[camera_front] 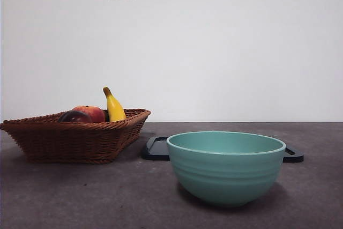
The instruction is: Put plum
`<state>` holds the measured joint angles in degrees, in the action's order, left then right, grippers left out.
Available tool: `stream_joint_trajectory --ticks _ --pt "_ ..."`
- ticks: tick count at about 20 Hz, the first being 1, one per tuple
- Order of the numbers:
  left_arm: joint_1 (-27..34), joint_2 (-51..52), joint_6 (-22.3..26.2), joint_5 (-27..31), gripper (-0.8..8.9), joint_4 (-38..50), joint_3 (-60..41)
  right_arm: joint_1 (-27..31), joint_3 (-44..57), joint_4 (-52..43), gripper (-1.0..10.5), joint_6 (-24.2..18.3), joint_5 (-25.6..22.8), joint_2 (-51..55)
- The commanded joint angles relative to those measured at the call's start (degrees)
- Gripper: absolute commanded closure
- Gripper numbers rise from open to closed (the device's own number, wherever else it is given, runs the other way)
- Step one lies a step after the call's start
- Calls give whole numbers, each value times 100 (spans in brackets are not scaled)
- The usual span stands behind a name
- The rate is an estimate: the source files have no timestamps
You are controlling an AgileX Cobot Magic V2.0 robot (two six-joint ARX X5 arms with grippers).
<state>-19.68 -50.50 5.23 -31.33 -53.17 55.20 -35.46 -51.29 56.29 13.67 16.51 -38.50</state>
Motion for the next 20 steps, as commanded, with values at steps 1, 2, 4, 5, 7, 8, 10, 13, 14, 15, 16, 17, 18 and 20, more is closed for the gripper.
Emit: stream_joint_trajectory --ticks 1,2,4,5,7,8,10,13,14,15,16,17,18,20 --pt "-26 -37 52 -22 805 44 46 -35 -94 -57 941 -68 -2 -31" --pt "-26 -37 50 -24 805 44 46 -35 -94 -57 941 -66 -2 -31" --pt "-26 -37 50 -24 805 44 46 -35 -94 -57 941 -66 -2 -31" --pt "-26 -37 52 -22 805 44 46 -35 -94 -57 941 -68 -2 -31" --pt "-26 -37 52 -24 805 44 46 -35 -94 -57 941 -66 -2 -31" --pt "-26 -37 50 -24 805 44 46 -35 -94 -57 941 -66 -2 -31" --pt "-26 -17 116 -13 805 68 46 -35 -94 -57 941 -66 -2 -31" --pt "267 415 457 361 805 1025 20 -35 -94 -57 941 -66 -2 -31" --pt "457 619 457 481 805 1716 -44 -35 -94 -57 941 -68 -2 -31" --pt "673 844 455 531 805 2461 -164 -35 -94 -59 941 -66 -2 -31" --pt "883 1075 417 634 805 3178 -350 -35 -94 -57 941 -66 -2 -31" --pt "1073 1329 415 785 805 3821 -595 -35 -94 -57 941 -66 -2 -31" --pt "1257 1624 417 1069 805 4378 -909 -35 -94 -57 941 -66 -2 -31" --pt "1537 2203 415 1725 805 5066 -1572 -35 -94 -57 941 -68 -2 -31"
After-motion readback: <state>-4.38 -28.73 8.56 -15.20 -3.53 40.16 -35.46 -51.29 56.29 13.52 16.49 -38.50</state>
